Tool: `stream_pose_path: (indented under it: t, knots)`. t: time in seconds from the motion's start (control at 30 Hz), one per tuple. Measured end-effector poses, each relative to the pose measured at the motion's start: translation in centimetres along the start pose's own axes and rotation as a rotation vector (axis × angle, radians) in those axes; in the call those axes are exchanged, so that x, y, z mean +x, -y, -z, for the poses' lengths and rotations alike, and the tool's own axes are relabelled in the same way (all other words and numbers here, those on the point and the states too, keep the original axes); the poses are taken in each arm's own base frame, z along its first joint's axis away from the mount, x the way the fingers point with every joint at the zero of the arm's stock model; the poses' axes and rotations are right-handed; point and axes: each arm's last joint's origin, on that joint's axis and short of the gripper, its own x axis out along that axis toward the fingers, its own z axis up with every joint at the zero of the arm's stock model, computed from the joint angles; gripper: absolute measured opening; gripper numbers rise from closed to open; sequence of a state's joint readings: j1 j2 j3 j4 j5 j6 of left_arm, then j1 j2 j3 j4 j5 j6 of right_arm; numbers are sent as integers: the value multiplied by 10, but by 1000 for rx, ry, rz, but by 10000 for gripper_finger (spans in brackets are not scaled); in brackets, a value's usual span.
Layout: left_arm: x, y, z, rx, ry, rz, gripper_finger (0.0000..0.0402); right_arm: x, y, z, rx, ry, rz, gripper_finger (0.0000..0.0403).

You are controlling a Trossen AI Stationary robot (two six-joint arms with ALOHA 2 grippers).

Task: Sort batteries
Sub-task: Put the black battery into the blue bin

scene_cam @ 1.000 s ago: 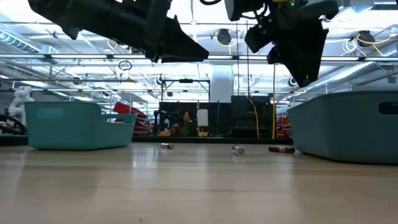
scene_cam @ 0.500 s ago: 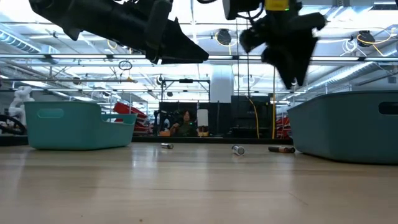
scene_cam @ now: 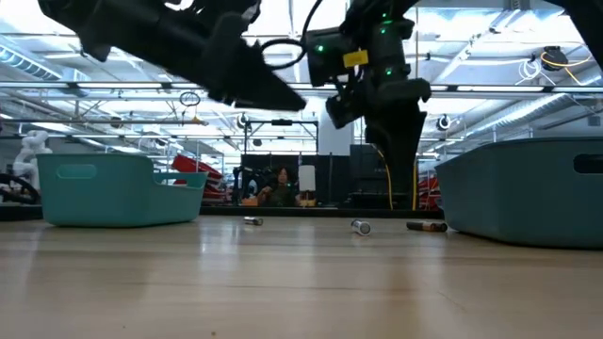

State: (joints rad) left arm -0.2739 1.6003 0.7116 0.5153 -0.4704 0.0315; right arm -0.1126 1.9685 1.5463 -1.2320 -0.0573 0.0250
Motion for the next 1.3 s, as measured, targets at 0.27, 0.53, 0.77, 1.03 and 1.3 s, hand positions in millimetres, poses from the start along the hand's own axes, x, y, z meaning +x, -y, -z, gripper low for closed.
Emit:
stream_pose_path:
  t: [0.27, 0.53, 0.77, 1.03, 1.3]
  knots:
    - [-16, 19, 16, 55, -151, -42, 169, 19, 3, -7, 34, -54, 3, 233]
    - [-49, 19, 9, 72, -190, -123, 169, 50, 5, -14, 48, -168, 5, 233]
    - [-67, 9, 21, 38, -184, -157, 169, 60, 5, -16, 40, -197, 5, 232]
    - [-79, 1, 27, 14, -178, -165, 169, 60, 5, -16, -84, -199, -1, 216]
    - [-85, -1, 26, 33, -188, -175, 169, 60, 4, -15, -137, -206, -6, 183]
